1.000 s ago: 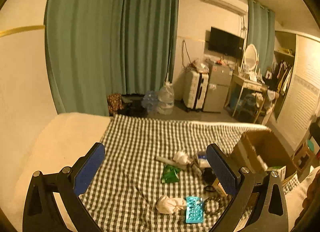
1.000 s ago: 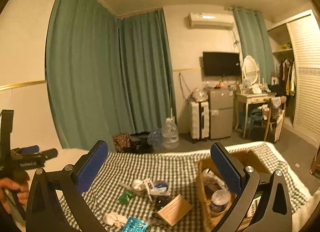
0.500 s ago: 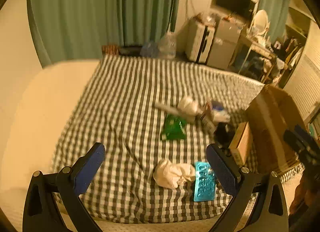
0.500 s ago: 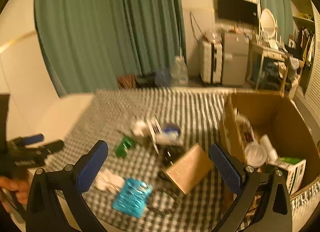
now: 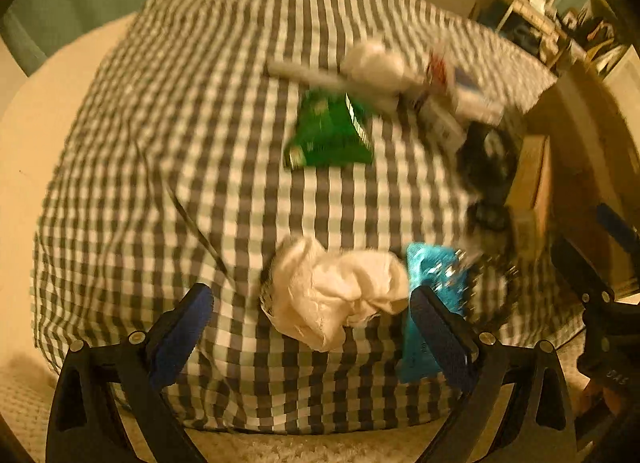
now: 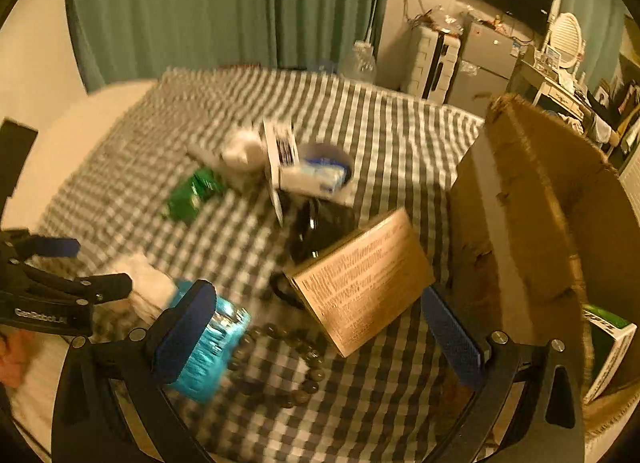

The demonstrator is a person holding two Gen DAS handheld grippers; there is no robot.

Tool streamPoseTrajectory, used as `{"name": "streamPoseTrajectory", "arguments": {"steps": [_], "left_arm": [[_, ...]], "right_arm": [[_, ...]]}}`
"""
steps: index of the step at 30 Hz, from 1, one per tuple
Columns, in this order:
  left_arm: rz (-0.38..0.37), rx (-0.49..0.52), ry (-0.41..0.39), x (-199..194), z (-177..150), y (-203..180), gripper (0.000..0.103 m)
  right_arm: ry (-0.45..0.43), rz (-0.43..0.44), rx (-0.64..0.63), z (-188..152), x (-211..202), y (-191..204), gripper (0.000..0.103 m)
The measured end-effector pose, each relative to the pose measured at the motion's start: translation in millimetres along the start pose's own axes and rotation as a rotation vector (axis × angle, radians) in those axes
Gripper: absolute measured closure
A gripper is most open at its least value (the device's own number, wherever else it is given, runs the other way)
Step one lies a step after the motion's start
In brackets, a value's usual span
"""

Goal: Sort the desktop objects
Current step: 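Grasp the white lace cloth with left tool while right tool grasps amoxicillin box, then carry the lace cloth with left tool while right tool carries amoxicillin box to box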

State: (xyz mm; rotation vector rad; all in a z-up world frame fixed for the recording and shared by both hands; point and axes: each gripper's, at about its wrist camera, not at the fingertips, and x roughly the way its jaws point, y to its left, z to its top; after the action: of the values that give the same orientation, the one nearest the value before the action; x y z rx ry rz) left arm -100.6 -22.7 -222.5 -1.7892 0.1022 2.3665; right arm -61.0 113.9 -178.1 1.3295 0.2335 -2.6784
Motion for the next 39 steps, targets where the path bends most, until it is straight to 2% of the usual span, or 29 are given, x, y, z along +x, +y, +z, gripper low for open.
{"name": "streamPoseTrajectory", "arguments": {"steps": [4,7,11,13,16,17,18,19,21,24,30,34,36,39], "left_arm": [[0.034,0.038,0.042,17.3,-2.3,-12.2,0.002],[0.041,0.047,0.083,32.7,-2.3,-15.2,0.003],[-0.010,0.007,0.126,45.0,-1.6,-11.8,0.020],[-0.020,0.011,0.130,47.0,-2.7,-13.6,0.025],[-0.046,0.026,0.128,44.4,-5.5,-18.2,0.042],[-0.056,0.028,0.125,42.7,-6.5,-20.1,0.054],[-0.069,0.033,0.125,40.5,-8.1,-23.0,0.067],[-0.082,0.040,0.125,36.7,-7.7,-25.4,0.073],[-0.104,0.067,0.112,31.5,-11.6,-34.7,0.081],[-0.125,0.090,0.076,19.5,-16.7,-41.6,0.085],[-0.153,0.083,-0.048,-22.1,-16.9,-33.5,0.086],[-0.159,0.095,-0.125,-49.3,-20.8,-36.2,0.086],[-0.160,0.094,-0.155,-59.3,-7.2,-36.6,0.086],[-0.163,0.086,-0.200,-66.2,-4.5,-33.2,0.086]], "right_arm": [[0.022,-0.044,-0.037,-6.0,21.5,-1.3,0.000],[0.078,-0.052,-0.012,-6.7,41.9,-9.2,0.000],[0.087,-0.092,-0.009,-4.2,55.8,-15.7,0.000],[0.081,-0.106,-0.016,-2.7,60.9,-16.2,0.000],[0.109,-0.104,-0.024,-1.7,74.3,-14.6,0.003],[0.116,-0.122,-0.035,-2.9,77.5,-13.7,0.005],[0.113,-0.134,-0.040,-3.1,77.5,-13.2,0.009],[0.103,-0.134,-0.039,-3.0,74.8,-13.7,0.012],[0.051,-0.113,-0.019,-1.0,62.5,-17.3,0.028],[0.003,-0.116,-0.008,0.7,48.2,-17.6,0.043],[-0.032,-0.150,0.013,-2.3,25.5,-19.1,0.058],[-0.058,-0.117,0.096,-4.9,1.5,-31.6,0.065],[-0.068,-0.095,0.130,-5.6,-5.5,-34.3,0.069],[-0.097,-0.069,0.159,-7.6,-21.4,-32.4,0.073]]}}
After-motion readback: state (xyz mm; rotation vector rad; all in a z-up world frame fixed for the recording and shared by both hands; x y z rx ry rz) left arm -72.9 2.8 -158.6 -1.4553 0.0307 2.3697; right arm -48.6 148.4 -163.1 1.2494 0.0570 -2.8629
